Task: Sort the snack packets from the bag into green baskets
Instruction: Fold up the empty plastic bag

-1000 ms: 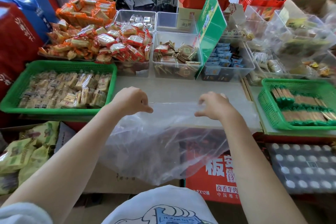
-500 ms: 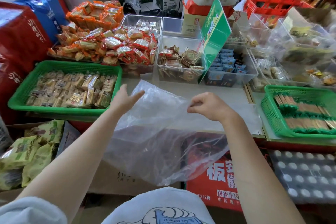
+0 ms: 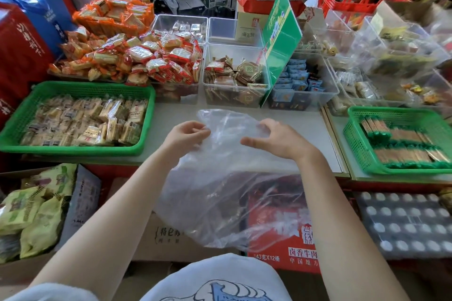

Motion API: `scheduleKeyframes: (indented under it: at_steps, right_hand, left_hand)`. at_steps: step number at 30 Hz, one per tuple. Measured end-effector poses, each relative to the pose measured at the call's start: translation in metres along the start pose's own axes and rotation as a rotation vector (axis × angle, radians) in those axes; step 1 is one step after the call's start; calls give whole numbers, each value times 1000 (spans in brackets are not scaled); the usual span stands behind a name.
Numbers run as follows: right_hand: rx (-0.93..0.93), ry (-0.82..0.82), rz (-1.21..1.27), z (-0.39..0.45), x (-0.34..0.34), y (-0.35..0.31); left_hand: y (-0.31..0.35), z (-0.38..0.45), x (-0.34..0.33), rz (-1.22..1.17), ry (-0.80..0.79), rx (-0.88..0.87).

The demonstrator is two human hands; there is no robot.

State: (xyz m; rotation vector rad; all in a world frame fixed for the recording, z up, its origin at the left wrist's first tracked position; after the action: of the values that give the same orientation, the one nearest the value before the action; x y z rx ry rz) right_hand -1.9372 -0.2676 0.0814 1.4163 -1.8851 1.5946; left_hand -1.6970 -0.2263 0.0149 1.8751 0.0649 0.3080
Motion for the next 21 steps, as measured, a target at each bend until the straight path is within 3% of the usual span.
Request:
scheduleKeyframes:
  at_steps: [3, 6, 8, 11, 16, 19, 21]
  right_hand:
    - [43, 198, -4, 7, 0, -10]
    - [178, 401, 103, 7, 9, -27]
    - [289, 415, 215, 6, 22, -46]
    - [394, 296, 382, 5, 44, -78]
    - [428, 263, 461, 5, 61, -104]
    - [476, 263, 505, 2, 59, -104]
    - [489, 291, 535, 0, 58, -106]
  left_hand:
    - [30, -15, -12, -2, -159, -206]
    - [58, -29, -18, 63, -218, -387]
    - [80, -35, -18, 59, -196, -469]
    - [118, -41, -10, -10, -142, -542]
    - [145, -41, 4, -47, -103, -517]
    - [143, -40, 8, -310, -113, -357]
    - [143, -38, 11, -342, -87, -316]
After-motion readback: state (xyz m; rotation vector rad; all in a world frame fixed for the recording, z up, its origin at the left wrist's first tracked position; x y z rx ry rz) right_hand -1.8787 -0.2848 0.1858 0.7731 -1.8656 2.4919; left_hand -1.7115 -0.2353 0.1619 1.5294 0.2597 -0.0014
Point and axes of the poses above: each hand's wrist, its own z-axis towards the middle knuckle, its own x-axis out of the back of the hand, y = z × x, the point moved 3 cm from there along z, towards the middle knuckle, and after that the axes turned 2 degrees about y, right-handed, at the moved point
